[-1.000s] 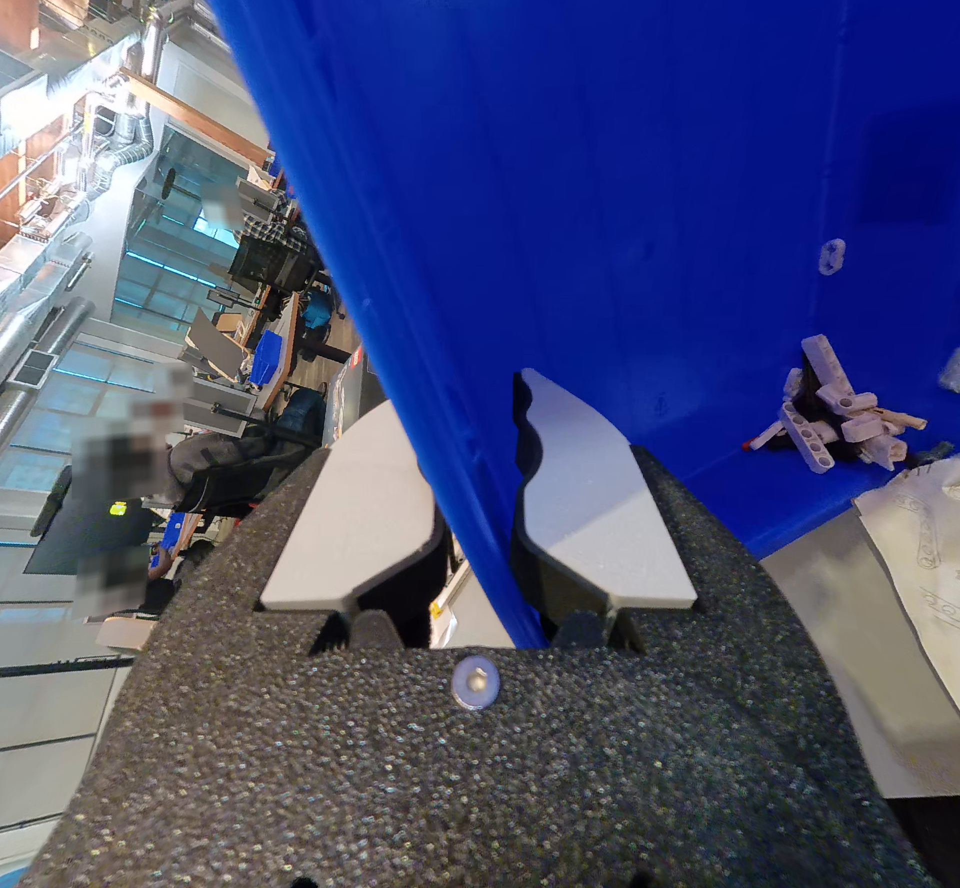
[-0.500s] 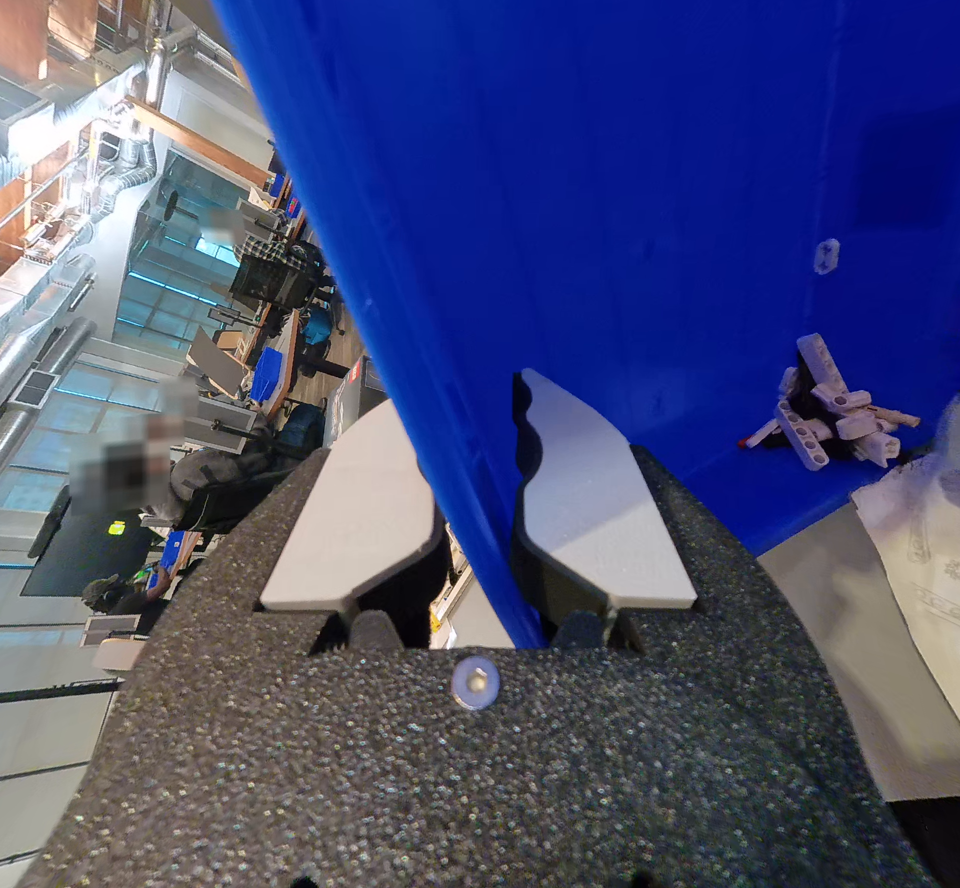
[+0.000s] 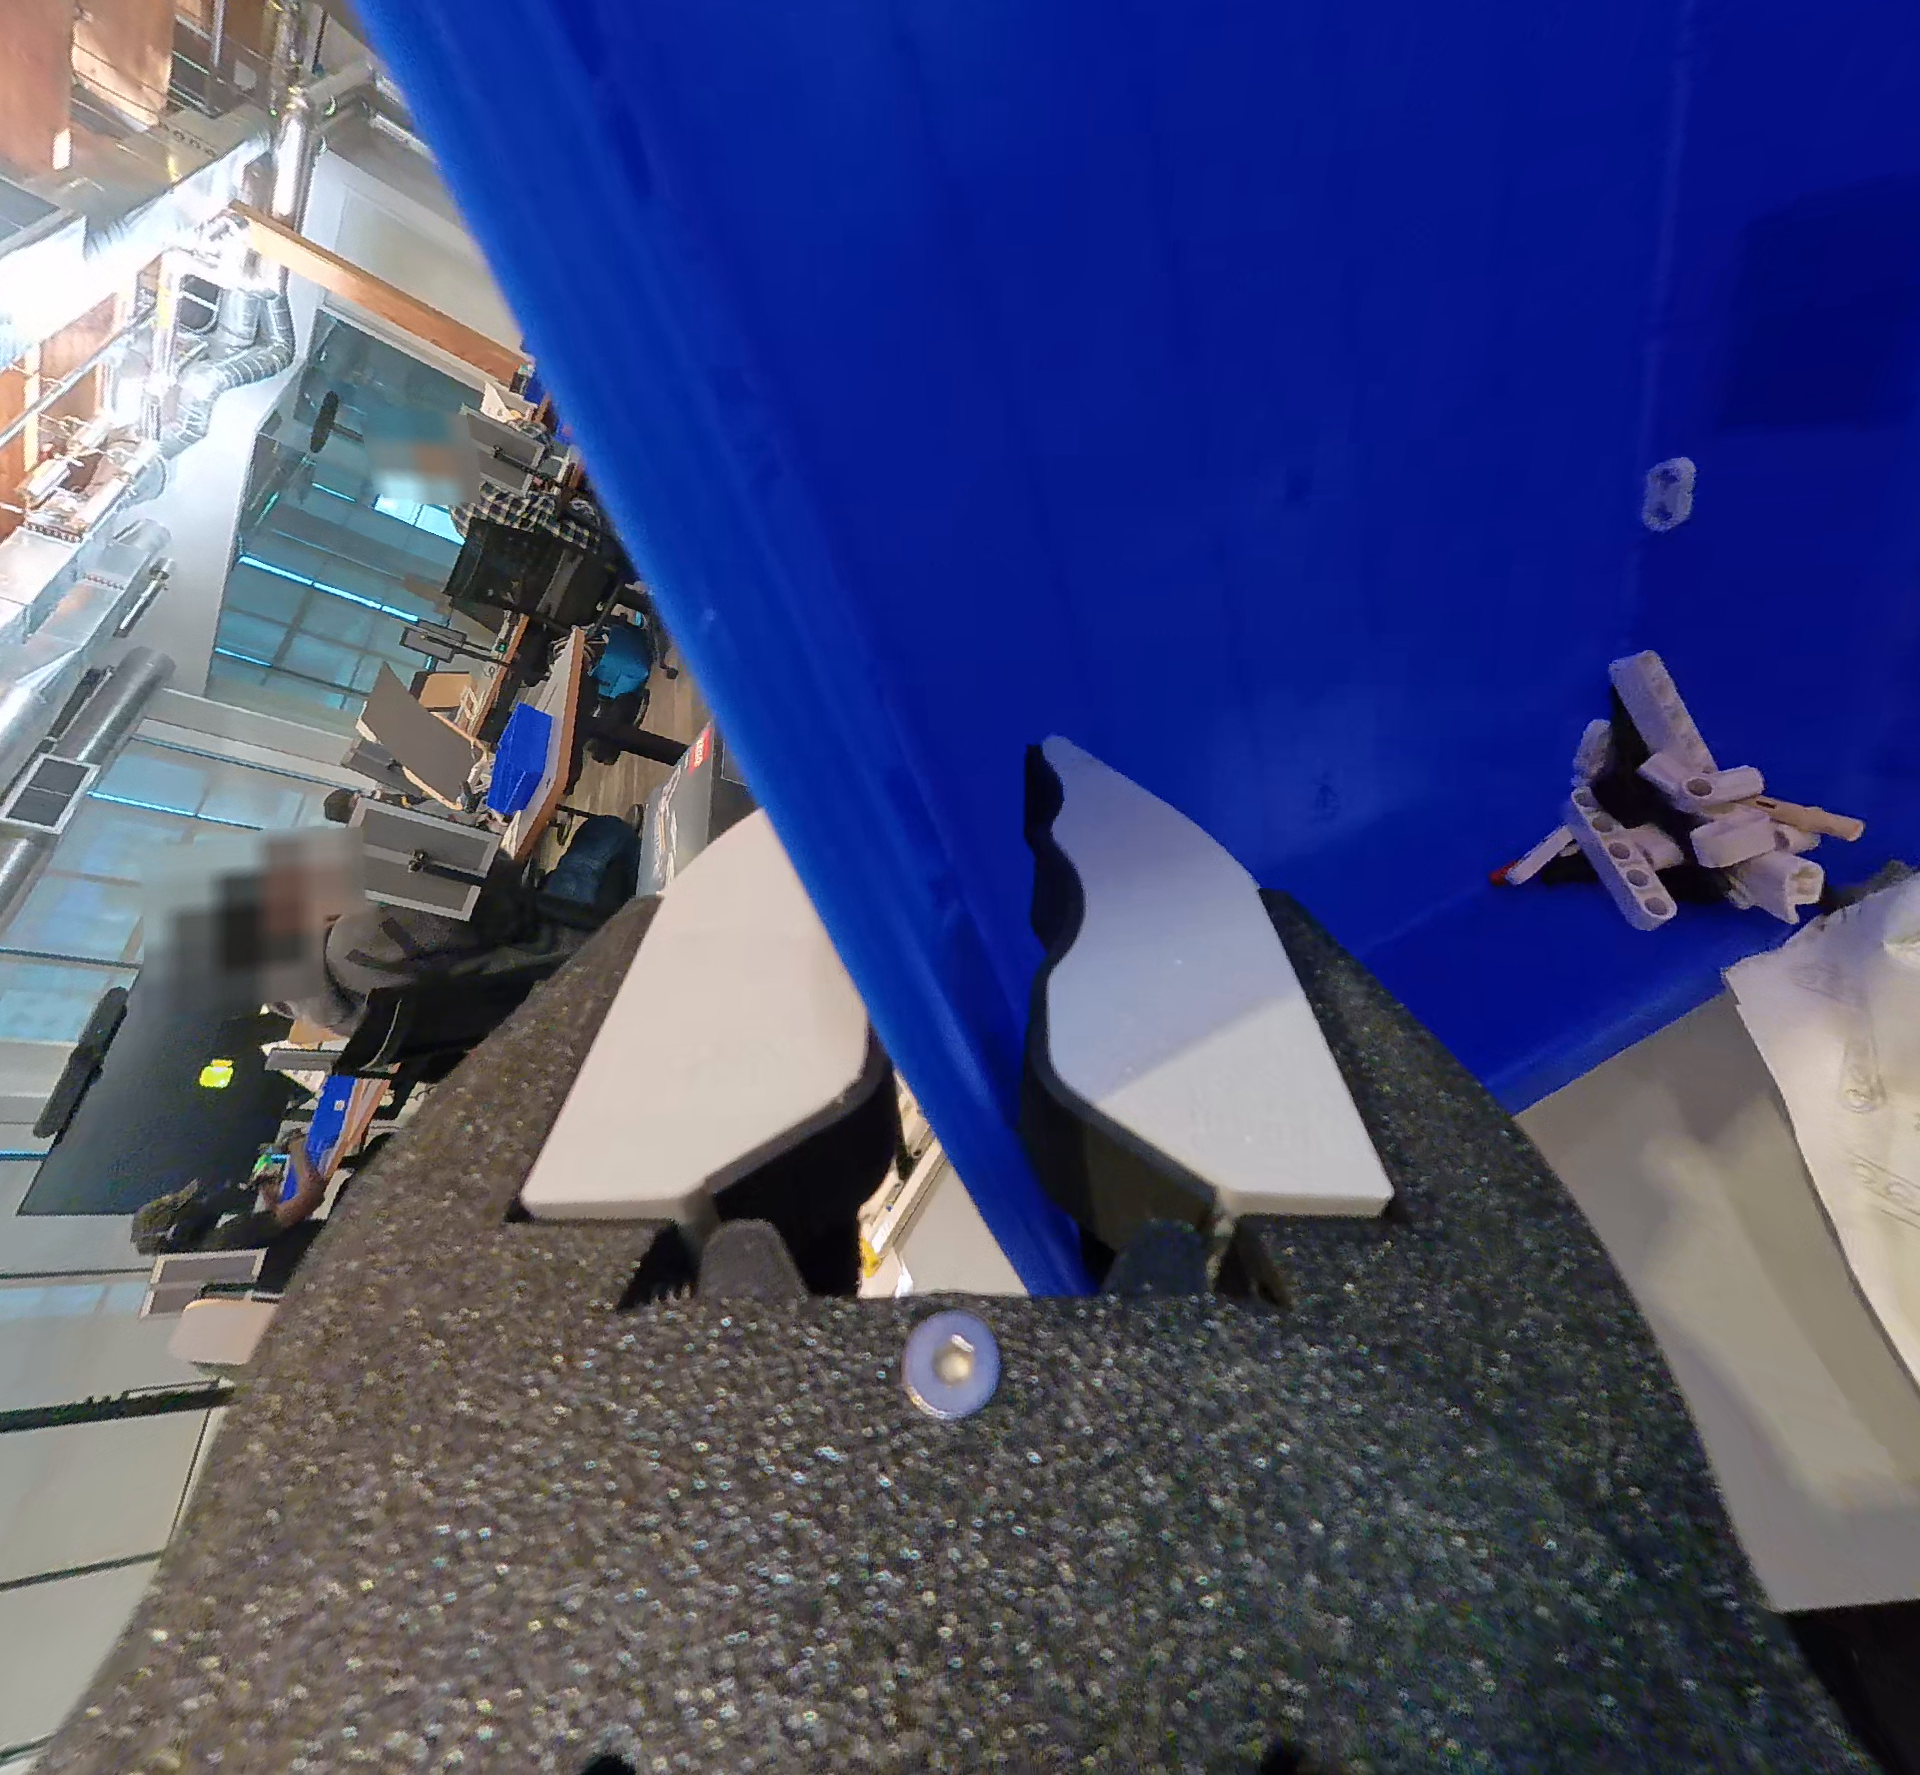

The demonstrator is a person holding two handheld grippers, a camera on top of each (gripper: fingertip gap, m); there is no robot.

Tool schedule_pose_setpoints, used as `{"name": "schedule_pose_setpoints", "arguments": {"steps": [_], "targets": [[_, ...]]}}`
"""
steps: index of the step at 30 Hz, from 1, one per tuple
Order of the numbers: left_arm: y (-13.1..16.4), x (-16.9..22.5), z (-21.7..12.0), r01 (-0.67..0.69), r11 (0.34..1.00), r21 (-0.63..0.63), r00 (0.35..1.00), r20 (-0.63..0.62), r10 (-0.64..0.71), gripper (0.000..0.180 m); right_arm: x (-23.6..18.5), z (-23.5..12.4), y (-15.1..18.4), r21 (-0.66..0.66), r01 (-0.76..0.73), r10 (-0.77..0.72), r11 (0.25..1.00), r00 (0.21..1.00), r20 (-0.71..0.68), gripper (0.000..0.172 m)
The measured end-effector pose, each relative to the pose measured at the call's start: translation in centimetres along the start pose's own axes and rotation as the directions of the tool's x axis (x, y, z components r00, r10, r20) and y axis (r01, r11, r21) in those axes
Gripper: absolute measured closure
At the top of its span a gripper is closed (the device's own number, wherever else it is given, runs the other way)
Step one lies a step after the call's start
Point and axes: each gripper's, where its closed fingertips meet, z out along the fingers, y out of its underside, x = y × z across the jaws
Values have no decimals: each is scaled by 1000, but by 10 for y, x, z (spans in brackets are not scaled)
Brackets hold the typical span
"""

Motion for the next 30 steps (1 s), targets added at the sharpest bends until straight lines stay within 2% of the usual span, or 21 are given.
{"name": "schedule_pose_setpoints", "arguments": {"steps": [5,8,12,17,19,24,30], "targets": [[1,0,2,1,1000,10,1000,-15,-1,154,5,-24,9,132,-144,146,981,989,-2,158],[0,0,1,0,1000,15,1000,-19,0,154,-3,-22,31,96,-311,298,946,946,128,157],[1,-1,1,3,1000,9,1000,-18,-3,154,-17,-16,44,70,-531,483,844,811,331,132],[0,-1,2,8,1000,6,1000,-18,-8,154,-31,-10,29,23,-767,617,642,533,578,126],[0,-1,2,10,1000,6,1000,-17,-10,154,-32,-4,25,-1,-806,639,592,468,611,125],[2,-4,3,19,1000,-2,1000,-10,-19,153,-30,9,23,-13,-824,681,566,459,571,137],[4,-5,2,31,1000,-2,999,-14,-31,153,-27,8,24,9,-855,715,518,438,545,141]]}}
